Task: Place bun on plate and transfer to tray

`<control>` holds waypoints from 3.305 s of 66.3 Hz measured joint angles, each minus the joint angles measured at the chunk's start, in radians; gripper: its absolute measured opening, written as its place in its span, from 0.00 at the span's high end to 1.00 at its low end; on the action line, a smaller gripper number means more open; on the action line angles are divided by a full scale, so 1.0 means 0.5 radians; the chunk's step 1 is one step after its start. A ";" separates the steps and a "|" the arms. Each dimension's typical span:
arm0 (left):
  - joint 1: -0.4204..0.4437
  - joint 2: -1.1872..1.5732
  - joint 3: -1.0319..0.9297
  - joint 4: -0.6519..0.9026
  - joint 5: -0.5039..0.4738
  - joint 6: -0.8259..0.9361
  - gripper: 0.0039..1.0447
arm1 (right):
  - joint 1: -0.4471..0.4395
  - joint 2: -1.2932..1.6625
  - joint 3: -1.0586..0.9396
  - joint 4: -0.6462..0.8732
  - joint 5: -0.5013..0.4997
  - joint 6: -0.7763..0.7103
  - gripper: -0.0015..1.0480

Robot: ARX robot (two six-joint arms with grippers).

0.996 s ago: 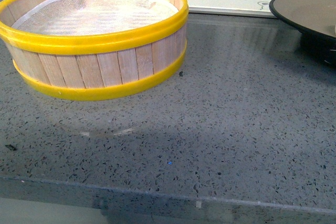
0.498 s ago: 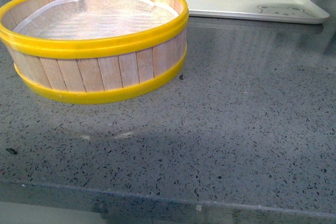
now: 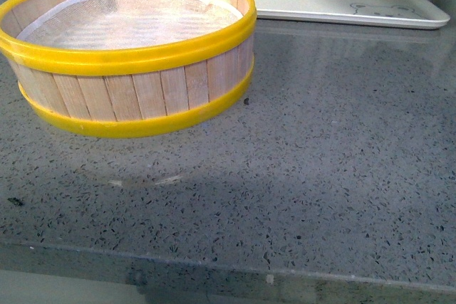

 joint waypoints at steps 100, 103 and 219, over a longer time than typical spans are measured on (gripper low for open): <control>0.000 0.000 0.000 0.000 0.000 0.000 0.06 | 0.274 0.468 0.466 -0.221 0.082 0.079 0.97; 0.000 0.000 0.000 0.000 0.000 0.001 0.06 | 0.273 0.468 0.466 -0.227 0.083 0.080 0.97; 0.000 -0.001 0.000 0.000 -0.002 0.000 0.06 | 0.037 -1.952 -1.831 0.200 0.541 -2.452 0.59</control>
